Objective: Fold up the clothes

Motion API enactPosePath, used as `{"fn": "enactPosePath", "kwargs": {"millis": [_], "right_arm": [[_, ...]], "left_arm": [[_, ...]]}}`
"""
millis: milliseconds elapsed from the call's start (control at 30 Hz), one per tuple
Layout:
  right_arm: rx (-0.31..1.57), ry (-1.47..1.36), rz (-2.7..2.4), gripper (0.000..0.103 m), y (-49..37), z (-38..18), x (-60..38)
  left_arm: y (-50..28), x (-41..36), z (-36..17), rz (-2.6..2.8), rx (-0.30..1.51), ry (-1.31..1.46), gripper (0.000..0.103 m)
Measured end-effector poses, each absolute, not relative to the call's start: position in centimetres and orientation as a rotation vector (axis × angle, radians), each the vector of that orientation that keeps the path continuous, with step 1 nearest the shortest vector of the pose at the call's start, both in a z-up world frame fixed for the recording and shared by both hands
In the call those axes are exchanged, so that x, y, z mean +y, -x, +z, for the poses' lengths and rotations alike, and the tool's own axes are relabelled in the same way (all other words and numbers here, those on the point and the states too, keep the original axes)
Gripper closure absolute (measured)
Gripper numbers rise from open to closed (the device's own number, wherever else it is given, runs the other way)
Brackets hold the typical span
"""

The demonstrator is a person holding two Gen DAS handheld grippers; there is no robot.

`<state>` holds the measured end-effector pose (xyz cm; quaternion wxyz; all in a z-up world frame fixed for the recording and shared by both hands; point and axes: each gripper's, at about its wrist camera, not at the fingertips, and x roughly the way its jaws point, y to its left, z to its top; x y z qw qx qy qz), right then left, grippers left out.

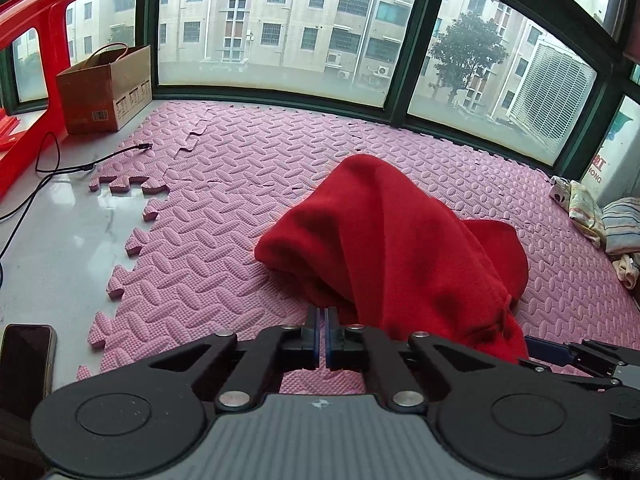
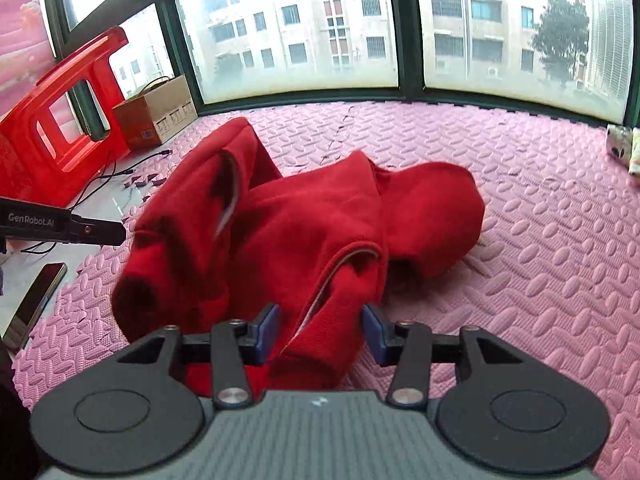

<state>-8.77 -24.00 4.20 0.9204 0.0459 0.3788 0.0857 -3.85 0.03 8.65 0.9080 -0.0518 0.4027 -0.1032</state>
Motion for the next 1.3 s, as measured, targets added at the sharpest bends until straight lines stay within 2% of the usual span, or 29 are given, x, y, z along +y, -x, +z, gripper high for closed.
{"fn": "enactPosePath", "kwargs": {"millis": [200,267,333,367,433,567,633,733,867,900,933,1033,1067,1233,1300], "right_arm": [[0.843,-0.102,0.143,0.057,8.1,3.4,-23.6],[0.850,-0.096,0.138,0.053,8.1,3.3,-23.4],[0.854,-0.089,0.136,0.051,8.1,3.2,-23.2],[0.857,-0.086,0.135,0.051,8.2,3.2,-23.1],[0.859,-0.080,0.137,0.047,8.3,3.2,-22.9],[0.859,-0.069,0.149,0.046,8.5,3.1,-22.7],[0.860,-0.078,0.154,0.046,8.6,3.0,-22.8],[0.861,-0.095,0.162,0.046,8.6,3.0,-23.1],[0.862,-0.125,0.177,0.047,8.7,2.8,-23.6],[0.863,-0.137,0.180,0.049,8.8,2.8,-23.9],[0.865,-0.149,0.182,0.051,8.8,2.8,-24.1],[0.868,-0.186,0.199,0.054,8.5,2.7,-24.7],[0.869,-0.199,0.205,0.054,8.5,2.7,-24.9],[0.874,-0.260,0.237,0.078,8.1,2.6,-25.8],[0.860,-0.271,0.249,0.082,8.3,3.0,-25.9]], "left_arm": [[4.5,-0.3,9.9,-0.233,0.801,0.109,0.099],[4.5,-1.4,10.6,-0.260,0.786,0.093,0.095],[4.5,-2.7,11.0,-0.285,0.775,0.076,0.084],[4.4,-3.3,11.1,-0.294,0.774,0.070,0.082],[4.1,-4.4,11.2,-0.306,0.779,0.062,0.068],[3.2,-6.5,11.4,-0.319,0.780,0.042,0.060],[2.7,-7.4,11.3,-0.320,0.787,0.037,0.050],[1.7,-8.8,10.6,-0.305,0.810,0.015,0.049],[0.9,-9.5,9.3,-0.289,0.852,-0.006,0.051],[0.7,-9.3,9.0,-0.290,0.862,-0.004,0.063],[0.6,-9.2,8.6,-0.291,0.872,-0.002,0.083],[0.4,-8.7,7.8,-0.295,0.895,0.008,0.094],[0.5,-8.3,7.9,-0.298,0.893,0.018,0.095],[1.1,-6.3,8.8,-0.324,0.872,0.100,0.098],[1.4,-5.1,9.2,-0.333,0.865,0.141,0.098]]}}
